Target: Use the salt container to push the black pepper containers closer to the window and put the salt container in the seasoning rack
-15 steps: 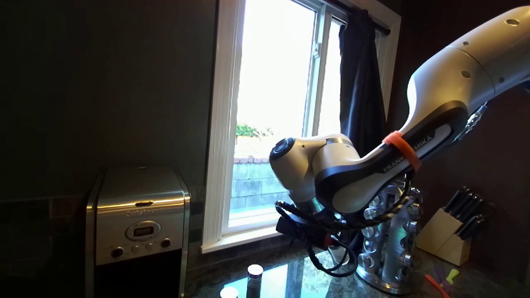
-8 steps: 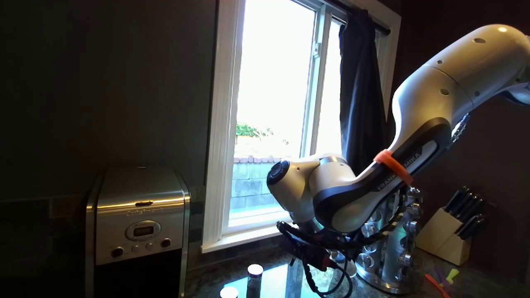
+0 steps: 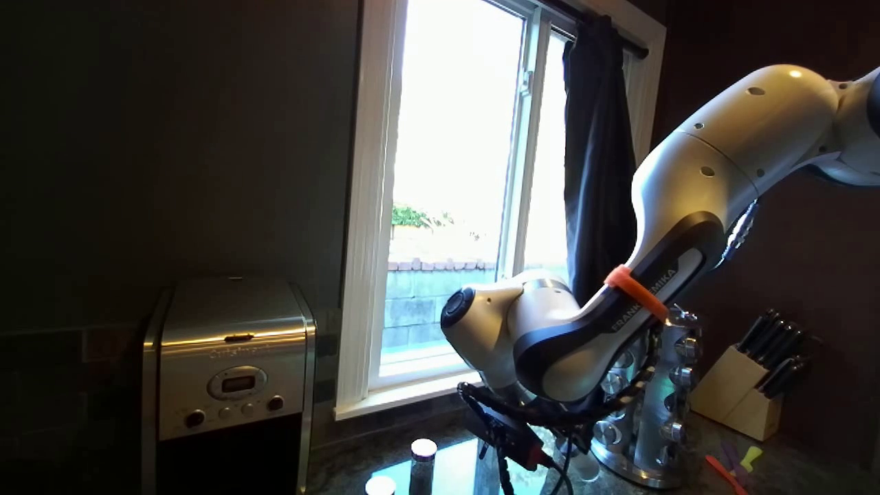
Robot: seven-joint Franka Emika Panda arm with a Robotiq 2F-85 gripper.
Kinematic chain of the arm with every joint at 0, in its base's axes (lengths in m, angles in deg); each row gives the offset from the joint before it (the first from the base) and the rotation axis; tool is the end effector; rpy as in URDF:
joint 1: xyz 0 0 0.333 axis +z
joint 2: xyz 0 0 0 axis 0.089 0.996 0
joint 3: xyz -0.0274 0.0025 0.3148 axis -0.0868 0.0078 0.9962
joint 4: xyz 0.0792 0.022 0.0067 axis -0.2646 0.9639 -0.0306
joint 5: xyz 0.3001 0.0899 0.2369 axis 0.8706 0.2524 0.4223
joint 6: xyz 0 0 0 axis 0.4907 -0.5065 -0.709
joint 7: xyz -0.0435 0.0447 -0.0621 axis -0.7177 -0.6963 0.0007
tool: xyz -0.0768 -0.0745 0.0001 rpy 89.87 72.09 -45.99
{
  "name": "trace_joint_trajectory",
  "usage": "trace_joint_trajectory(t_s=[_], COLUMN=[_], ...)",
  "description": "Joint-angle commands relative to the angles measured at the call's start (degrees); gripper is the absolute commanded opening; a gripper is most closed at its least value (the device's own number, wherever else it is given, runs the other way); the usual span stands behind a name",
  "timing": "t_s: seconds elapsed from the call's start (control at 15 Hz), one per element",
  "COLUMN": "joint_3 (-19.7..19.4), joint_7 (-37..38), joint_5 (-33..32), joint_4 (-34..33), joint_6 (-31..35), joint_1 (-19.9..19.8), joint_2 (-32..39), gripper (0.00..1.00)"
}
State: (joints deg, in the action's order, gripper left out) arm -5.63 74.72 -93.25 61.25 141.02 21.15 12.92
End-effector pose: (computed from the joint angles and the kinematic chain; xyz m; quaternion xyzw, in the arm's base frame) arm 0.4263 0.1953 0.2744 0.6839 -0.6173 0.2464 0.3009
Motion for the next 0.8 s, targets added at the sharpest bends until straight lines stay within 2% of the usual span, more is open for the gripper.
trace_joint_trajectory(t_s=[0.0, 0.2, 0.27, 0.73], joint_3=[-0.4, -0.4, -0.4, -0.2], joint_7=[-0.1, -0.1, -0.1, 10.7], joint_5=[0.2, 0.2, 0.2, -7.3], joint_4=[-0.2, -0.3, -0.3, -6.3], joint_6=[-0.1, -0.1, -0.1, -22.6], joint_1=[0.5, 0.5, 0.5, 3.7], joint_2=[0.0, 0.0, 0.0, 6.1], gripper=[0.50, 0.50, 0.25, 0.25])
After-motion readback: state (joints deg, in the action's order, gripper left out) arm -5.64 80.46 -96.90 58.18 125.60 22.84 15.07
